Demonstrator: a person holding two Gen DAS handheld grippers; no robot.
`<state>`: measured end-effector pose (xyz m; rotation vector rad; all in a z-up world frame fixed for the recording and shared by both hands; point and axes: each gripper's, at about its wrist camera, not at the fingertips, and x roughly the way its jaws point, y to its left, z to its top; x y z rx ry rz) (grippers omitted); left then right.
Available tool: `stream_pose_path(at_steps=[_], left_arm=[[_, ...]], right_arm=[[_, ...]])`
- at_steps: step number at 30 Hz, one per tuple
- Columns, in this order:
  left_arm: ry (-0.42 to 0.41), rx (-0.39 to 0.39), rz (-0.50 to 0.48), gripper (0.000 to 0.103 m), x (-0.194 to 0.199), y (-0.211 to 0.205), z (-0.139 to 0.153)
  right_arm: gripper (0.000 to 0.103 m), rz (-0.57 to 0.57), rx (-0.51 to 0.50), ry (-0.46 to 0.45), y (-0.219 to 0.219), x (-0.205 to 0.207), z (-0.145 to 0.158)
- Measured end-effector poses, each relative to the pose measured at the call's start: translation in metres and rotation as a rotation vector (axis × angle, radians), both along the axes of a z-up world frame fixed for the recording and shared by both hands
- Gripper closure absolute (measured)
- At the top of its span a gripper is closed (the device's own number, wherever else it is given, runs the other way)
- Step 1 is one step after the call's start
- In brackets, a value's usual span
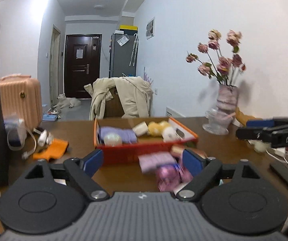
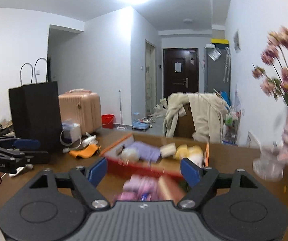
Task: Organize soft objects
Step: 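Grasp the pink satin scrunchie with both grippers together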
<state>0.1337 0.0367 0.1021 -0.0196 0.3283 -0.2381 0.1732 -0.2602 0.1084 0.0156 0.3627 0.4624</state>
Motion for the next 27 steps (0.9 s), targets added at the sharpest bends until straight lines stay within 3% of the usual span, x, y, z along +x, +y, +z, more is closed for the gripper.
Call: stream_pose_path(at_steps=[2,5,11,17,23,27], left_arm=[[0.043,-0.023,-0.032,0.011,-0.018,-0.005,-0.019],[0.101,-0.023,-0.058,0.011,-0.022,-0.008,-0.034],[0.113,-0.027,-0.036,0.011,0.002,-0.017,-0.037],[0.216,-0.029,-0.025,0.013,0.059,-0.036,-0.07],[0.279,-0.117,-0.051,0.037,0.122,-0.037,-0.095],[0.343,-0.194,-0.1,0.038,0.152,-0.032,-0.114]], right_arm=[[0.021,-0.014,0.06,0.076,-0.006,-0.015,-0.026],[0.021,-0.035,0.035,0.164,-0.011,-0.022,-0.055],[0.022,-0.066,0.051,0.16,-0.025,-0.02,-0.06],[0.039,-0.076,0.049,0.203,-0.016,0.018,-0.081],[0.055,-0.076,0.063,0.164,0.001,0.065,-0.081],[0.067,-0.066,0.027,0.168,0.024,0.102,-0.088]])
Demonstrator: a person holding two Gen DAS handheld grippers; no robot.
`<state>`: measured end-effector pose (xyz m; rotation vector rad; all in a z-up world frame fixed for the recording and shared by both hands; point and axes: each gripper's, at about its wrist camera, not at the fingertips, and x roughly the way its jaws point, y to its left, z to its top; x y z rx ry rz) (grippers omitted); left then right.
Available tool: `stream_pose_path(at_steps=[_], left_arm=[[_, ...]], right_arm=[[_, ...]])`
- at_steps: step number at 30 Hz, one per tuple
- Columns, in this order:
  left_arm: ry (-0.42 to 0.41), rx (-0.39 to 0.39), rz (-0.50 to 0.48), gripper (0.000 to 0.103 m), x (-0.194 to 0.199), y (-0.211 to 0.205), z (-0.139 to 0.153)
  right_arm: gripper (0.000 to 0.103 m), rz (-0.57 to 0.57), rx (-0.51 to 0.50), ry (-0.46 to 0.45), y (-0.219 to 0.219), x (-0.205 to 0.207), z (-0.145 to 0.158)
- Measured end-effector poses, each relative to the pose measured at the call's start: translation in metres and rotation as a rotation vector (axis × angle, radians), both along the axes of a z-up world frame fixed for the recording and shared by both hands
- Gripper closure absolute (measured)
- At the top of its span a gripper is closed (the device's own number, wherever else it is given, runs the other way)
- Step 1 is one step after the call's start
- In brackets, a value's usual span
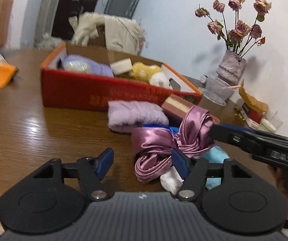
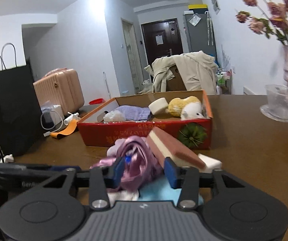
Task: Organize soft objects
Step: 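Grasp the pink satin scrunchie with both grippers together, then lower the pink scrunchie into the box beside the plush sheep and release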
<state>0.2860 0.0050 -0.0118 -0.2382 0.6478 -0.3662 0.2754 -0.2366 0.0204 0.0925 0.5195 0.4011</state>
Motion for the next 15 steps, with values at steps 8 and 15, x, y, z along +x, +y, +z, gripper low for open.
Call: stream_pose_path(at_steps=[8,15], left_arm=[[0.052,-0.191,-0.08,0.086,0.015,0.02,-0.014],[-0.119,-0.191,-0.057,0.087,-0.028,0.045,0.027]], right_arm=[[0.09,-0.003,-0.065,0.063,0.018,0.023,-0.02],[0.094,0.081,0.037,-0.017,0.024,-0.008,0.019]])
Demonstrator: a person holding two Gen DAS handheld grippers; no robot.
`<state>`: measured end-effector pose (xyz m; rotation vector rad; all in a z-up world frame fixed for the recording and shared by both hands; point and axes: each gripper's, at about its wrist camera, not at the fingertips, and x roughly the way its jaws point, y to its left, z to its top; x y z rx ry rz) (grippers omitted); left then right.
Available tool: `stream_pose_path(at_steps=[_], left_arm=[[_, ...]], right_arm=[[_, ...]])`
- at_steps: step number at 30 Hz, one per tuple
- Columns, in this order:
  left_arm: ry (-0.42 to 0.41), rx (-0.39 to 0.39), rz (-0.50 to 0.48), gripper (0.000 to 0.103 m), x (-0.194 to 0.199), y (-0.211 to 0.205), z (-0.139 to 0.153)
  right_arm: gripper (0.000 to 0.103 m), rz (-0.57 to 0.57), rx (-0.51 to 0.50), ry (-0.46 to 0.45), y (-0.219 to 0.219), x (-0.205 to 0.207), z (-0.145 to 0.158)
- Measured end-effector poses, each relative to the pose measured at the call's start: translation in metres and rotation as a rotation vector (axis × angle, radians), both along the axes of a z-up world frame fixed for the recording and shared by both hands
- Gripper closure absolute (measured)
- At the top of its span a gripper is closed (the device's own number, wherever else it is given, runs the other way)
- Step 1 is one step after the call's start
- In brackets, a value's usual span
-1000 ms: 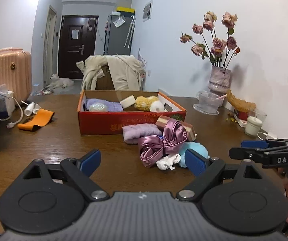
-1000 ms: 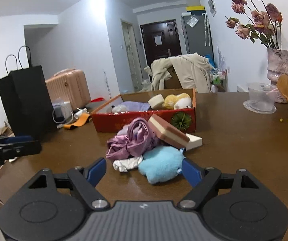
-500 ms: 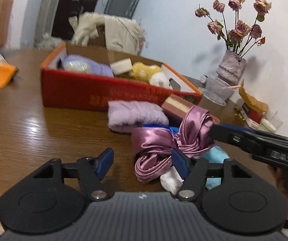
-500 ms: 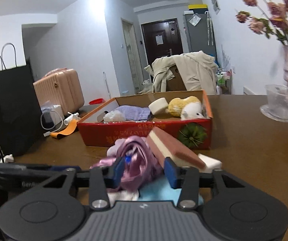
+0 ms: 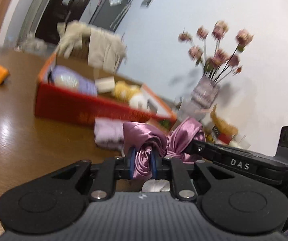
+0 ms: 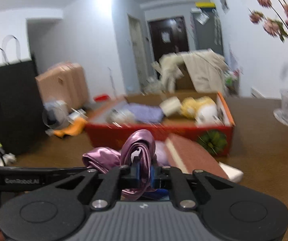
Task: Organize soft objects
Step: 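Lower the pink scrunchie into the box beside the plush sheep and release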
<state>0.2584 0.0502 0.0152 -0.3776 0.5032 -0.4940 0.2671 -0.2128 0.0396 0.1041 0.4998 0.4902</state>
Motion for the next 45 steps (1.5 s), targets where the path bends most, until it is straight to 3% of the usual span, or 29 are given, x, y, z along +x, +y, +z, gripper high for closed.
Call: stream_pose_path(at_steps=[6,9,12,16,19,21,24,27,34,41,45], left_arm=[[-0.045,0.016,0.019,0.087,-0.013,0.019,0.03],[-0.059,0.046,-0.005,0.087,0.017,0.017,0.055],[-0.064,0.088,-0.032,0.087,0.07,0.003,0.079],[0.067,0.143,0.0,0.087,0.173,-0.026,0.081],[0.198,0.149,0.033,0.087,0.241,-0.042,0.059],[0.27,0.173,0.04,0.085,0.275,-0.053,0.037],[0.328,0.266,0.064,0.084,0.301,-0.063,0.009],[0.323,0.264,0.06,0.067,0.3,-0.055,0.001],[0.237,0.282,0.044,0.064,0.27,-0.043,0.036],[0.079,0.324,0.052,0.055,0.192,-0.021,0.105],[0.0,0.346,0.07,0.04,0.129,-0.007,0.128]], right_arm=[[0.094,0.058,0.069,-0.003,0.012,-0.005,0.02],[0.094,0.05,0.058,-0.021,0.013,0.017,0.037],[0.094,0.03,0.051,-0.017,0.005,0.069,0.057],[0.094,-0.007,0.011,0.092,-0.001,0.17,0.054],[0.093,-0.06,-0.063,0.198,0.003,0.242,0.032],[0.09,-0.097,-0.145,0.262,0.009,0.279,0.011],[0.082,-0.137,-0.301,0.274,0.023,0.301,-0.013],[0.073,-0.099,-0.316,0.287,0.023,0.304,-0.023],[0.047,-0.094,-0.291,0.219,0.006,0.28,0.021],[0.038,-0.125,-0.254,0.073,-0.023,0.204,0.1],[0.029,-0.126,-0.209,-0.011,-0.038,0.137,0.129]])
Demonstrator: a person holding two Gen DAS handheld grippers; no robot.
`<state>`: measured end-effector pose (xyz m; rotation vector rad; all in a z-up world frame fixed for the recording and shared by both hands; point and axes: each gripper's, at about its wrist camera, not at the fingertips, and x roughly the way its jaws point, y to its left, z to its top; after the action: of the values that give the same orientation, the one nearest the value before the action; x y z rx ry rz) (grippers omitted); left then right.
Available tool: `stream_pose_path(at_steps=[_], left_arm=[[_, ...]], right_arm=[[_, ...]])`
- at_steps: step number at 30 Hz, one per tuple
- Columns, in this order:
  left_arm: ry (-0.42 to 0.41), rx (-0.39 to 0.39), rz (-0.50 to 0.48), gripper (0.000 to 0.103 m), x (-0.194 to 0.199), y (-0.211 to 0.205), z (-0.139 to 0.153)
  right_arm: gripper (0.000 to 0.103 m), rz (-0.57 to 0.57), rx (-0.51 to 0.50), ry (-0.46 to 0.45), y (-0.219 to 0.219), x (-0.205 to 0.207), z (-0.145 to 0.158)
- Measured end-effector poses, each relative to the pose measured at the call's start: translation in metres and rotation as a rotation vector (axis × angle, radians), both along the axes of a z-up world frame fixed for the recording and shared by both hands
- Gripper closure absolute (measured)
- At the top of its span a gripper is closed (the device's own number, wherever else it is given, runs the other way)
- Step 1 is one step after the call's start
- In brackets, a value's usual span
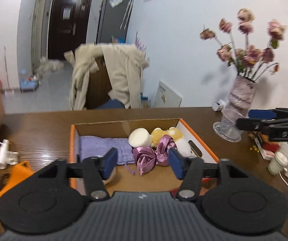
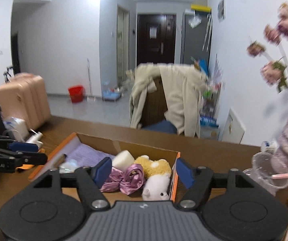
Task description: Organize soft objects
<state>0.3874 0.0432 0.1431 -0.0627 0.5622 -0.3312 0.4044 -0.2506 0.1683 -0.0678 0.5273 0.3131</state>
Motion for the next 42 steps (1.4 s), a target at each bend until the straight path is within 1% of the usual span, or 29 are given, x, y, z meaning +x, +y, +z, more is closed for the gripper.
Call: stream_pose_path(at_steps=[2,5,8,9,11,13,15,18,20,21,24,27,29,32,35,38,41,42], left_arm=[[-0.023,0.005,0.002,0.04,-0.03,0.006,0.003],[-0.064,0.029,-0.01,0.039,-0.077,0.008,-0.001],[-0.114,0.057,-0.006,0.037,-0.122,0.006,-0.009],[-0.136,0.051,-0.007,0.034,-0.139,0.005,-0.011],[-0.171,0.024,-0.007,0.03,-0.168,0.007,-0.016],[-0.199,-0.015,-0.004,0.026,-0.199,0.009,-0.023],[-0.21,-0.046,0.011,0.02,-0.228,0.009,-0.034],[-0.195,-0.093,0.022,0.017,-0.262,0.012,-0.055],[-0.155,-0.116,0.013,0.017,-0.269,0.011,-0.065],[-0.137,-0.108,0.006,0.017,-0.266,0.008,-0.067],[-0.134,-0.079,0.027,0.017,-0.257,0.002,-0.066],[-0.132,-0.089,0.006,0.017,-0.246,-0.004,-0.067],[-0.115,-0.079,-0.007,0.017,-0.235,-0.011,-0.072],[-0.083,-0.072,-0.047,0.018,-0.206,-0.024,-0.077],[-0.066,-0.056,-0.102,0.021,-0.161,-0.045,-0.079],[-0.03,-0.042,-0.157,0.026,-0.099,-0.069,-0.082],[0.04,-0.027,-0.18,0.033,-0.035,-0.092,-0.092],[0.065,-0.017,-0.171,0.037,-0.017,-0.098,-0.097]], right_arm=[[0.029,0.005,0.024,-0.027,-0.007,-0.035,0.003],[0.028,0.03,0.057,-0.066,-0.01,-0.086,-0.004],[0.025,0.031,0.044,-0.113,-0.01,-0.128,-0.015],[0.024,0.021,0.041,-0.129,-0.009,-0.14,-0.02],[0.022,0.016,0.048,-0.152,-0.011,-0.167,-0.03],[0.018,0.003,0.081,-0.15,-0.015,-0.191,-0.044],[0.018,-0.01,0.104,-0.135,-0.019,-0.216,-0.059],[0.017,-0.019,0.16,-0.096,-0.029,-0.249,-0.082],[0.017,-0.022,0.188,-0.062,-0.033,-0.256,-0.091],[0.017,-0.026,0.18,-0.051,-0.034,-0.257,-0.094],[0.017,-0.058,0.17,-0.056,-0.036,-0.258,-0.098],[0.017,-0.057,0.215,-0.057,-0.041,-0.254,-0.103],[0.017,-0.061,0.234,-0.034,-0.043,-0.246,-0.11],[0.019,-0.06,0.289,0.013,-0.046,-0.227,-0.123],[0.029,-0.058,0.368,0.072,-0.05,-0.198,-0.138],[0.037,-0.062,0.421,0.118,-0.051,-0.164,-0.152],[0.043,-0.068,0.478,0.152,-0.054,-0.131,-0.165],[0.045,-0.077,0.495,0.174,-0.056,-0.12,-0.17]])
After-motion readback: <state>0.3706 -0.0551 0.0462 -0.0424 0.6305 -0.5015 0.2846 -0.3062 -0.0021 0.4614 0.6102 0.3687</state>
